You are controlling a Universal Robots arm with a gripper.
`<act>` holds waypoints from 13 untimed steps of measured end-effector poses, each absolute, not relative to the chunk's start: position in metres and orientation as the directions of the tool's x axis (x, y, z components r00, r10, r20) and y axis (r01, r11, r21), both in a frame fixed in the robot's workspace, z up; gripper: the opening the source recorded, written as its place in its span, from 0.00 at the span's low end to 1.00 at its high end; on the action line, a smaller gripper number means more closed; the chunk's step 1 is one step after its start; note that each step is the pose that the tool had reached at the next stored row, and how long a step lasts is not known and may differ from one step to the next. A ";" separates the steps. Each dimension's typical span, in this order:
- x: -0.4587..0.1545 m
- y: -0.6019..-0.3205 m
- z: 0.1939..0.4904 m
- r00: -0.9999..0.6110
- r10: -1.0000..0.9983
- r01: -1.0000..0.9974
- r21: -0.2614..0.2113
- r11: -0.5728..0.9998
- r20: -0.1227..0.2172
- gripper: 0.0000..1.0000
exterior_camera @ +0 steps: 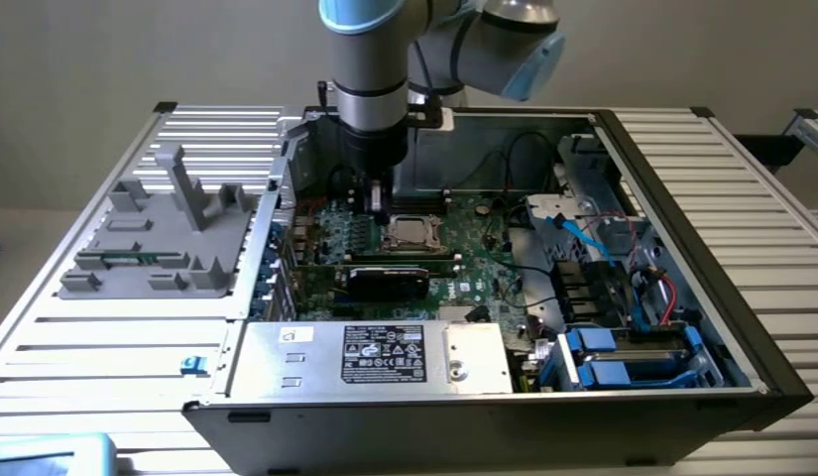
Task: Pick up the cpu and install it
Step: 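Close the cpu cover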
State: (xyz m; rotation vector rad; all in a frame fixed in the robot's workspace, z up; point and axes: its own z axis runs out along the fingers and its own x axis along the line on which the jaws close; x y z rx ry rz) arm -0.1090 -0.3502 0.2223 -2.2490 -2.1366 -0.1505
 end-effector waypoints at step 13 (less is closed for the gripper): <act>-0.115 -0.352 0.281 0.051 0.994 0.998 0.041 -0.055 0.095 0.11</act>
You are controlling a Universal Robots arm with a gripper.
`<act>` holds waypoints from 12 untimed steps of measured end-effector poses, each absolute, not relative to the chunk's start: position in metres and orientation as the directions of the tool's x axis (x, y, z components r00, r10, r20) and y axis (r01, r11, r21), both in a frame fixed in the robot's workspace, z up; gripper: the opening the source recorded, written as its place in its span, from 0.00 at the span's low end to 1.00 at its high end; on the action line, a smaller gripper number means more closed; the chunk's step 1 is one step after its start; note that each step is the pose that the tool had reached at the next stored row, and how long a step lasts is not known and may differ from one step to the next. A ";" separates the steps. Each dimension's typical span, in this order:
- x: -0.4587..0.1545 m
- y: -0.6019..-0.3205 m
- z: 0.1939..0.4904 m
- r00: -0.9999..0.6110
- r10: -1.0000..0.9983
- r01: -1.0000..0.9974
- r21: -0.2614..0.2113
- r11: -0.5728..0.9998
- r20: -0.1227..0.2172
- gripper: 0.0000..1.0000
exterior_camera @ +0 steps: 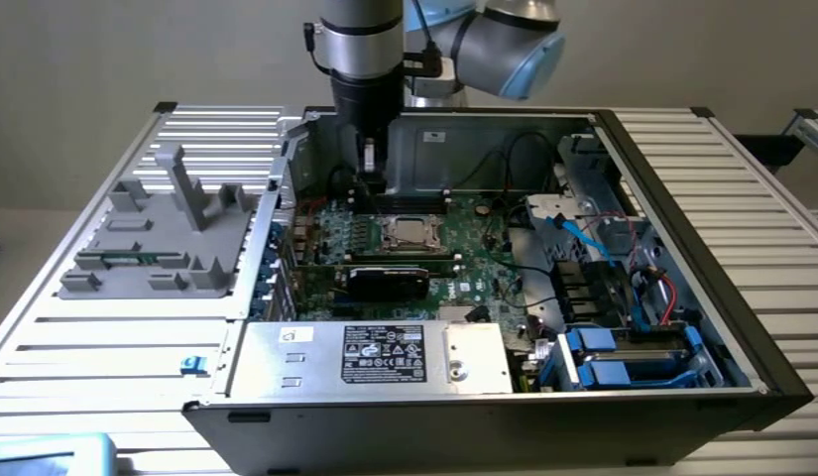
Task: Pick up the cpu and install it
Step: 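Close the cpu cover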
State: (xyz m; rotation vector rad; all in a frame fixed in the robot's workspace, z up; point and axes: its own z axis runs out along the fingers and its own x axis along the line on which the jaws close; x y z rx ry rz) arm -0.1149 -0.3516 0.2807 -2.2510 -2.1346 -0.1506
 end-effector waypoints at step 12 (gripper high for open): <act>-0.117 -0.352 0.302 0.055 0.994 0.997 0.041 -0.059 0.095 0.11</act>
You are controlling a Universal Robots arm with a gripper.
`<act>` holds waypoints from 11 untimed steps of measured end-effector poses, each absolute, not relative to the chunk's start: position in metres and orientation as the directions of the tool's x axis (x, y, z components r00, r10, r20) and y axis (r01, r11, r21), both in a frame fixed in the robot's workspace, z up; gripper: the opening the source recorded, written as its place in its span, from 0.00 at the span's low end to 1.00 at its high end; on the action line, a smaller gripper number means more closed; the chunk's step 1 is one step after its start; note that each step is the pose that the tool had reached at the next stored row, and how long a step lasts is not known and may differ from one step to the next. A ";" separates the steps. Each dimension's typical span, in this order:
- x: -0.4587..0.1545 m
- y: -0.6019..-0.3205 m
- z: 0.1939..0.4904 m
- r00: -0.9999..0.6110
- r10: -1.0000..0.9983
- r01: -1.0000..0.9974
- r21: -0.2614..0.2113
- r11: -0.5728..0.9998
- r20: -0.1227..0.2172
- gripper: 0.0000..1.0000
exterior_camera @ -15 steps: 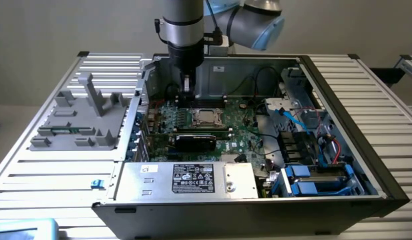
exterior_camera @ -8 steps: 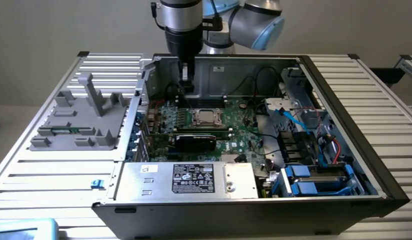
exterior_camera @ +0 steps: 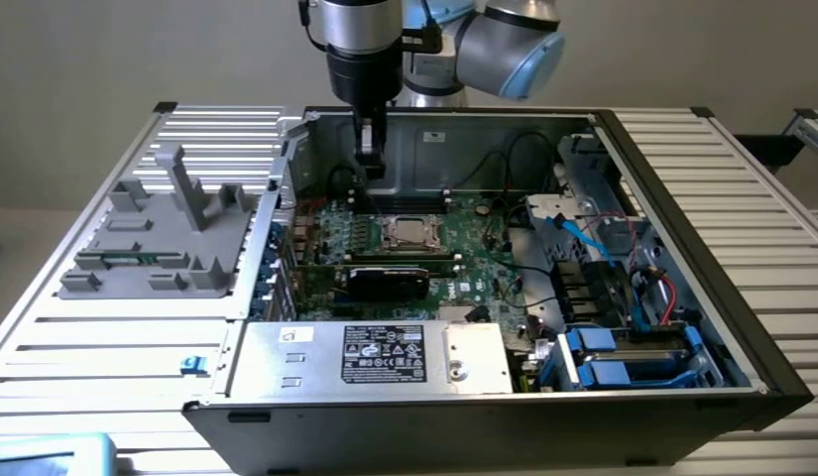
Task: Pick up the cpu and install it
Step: 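Close the cpu cover, then install the first cpu locking lever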
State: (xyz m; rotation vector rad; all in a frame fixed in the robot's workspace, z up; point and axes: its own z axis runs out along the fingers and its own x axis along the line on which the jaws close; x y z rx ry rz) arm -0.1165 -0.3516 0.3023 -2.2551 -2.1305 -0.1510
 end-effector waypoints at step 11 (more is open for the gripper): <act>-0.117 -0.352 0.302 0.055 0.994 0.997 0.041 -0.059 0.095 0.11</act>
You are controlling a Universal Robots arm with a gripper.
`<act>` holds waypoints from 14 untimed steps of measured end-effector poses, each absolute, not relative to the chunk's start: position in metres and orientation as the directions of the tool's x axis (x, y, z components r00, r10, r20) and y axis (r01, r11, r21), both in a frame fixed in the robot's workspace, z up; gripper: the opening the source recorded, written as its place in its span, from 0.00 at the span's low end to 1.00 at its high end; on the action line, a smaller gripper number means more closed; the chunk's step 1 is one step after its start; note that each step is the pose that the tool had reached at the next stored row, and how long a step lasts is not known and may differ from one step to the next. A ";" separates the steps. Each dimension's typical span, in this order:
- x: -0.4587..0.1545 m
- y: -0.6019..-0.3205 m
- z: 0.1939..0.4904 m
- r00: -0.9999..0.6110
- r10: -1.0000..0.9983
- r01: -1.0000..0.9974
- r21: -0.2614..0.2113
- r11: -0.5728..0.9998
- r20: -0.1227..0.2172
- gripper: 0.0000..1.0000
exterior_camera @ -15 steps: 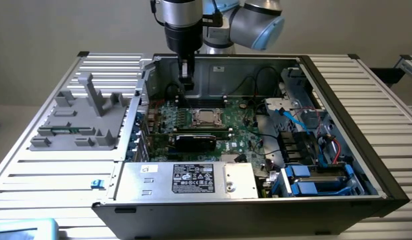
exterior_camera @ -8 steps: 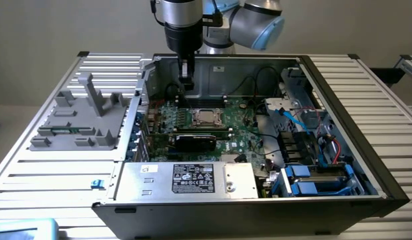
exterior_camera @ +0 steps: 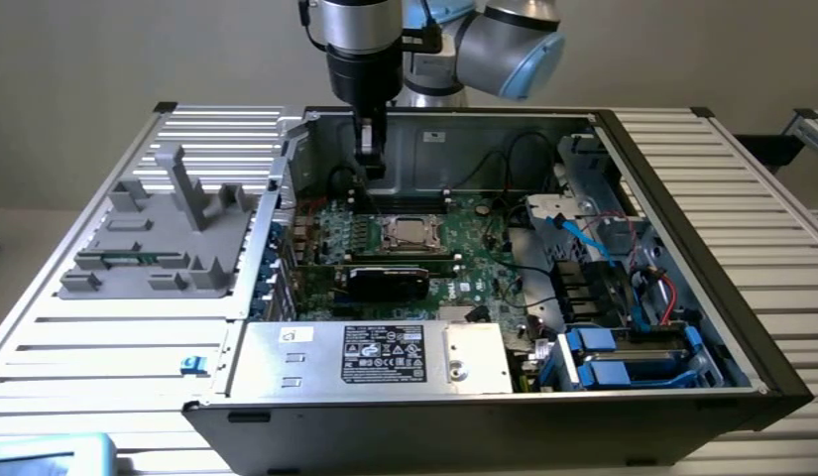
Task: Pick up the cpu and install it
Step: 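Install the first cpu locking lever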
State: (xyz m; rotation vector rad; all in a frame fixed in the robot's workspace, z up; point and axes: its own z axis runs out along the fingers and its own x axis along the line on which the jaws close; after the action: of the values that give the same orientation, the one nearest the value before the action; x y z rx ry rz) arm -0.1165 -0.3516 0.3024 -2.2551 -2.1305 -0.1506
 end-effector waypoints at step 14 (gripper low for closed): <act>-0.117 -0.352 0.302 0.263 0.960 0.963 0.041 -0.267 0.095 0.11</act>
State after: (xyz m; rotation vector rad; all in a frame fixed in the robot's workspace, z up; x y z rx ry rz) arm -0.1165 -0.3516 0.3018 -2.4760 -1.8857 -0.1566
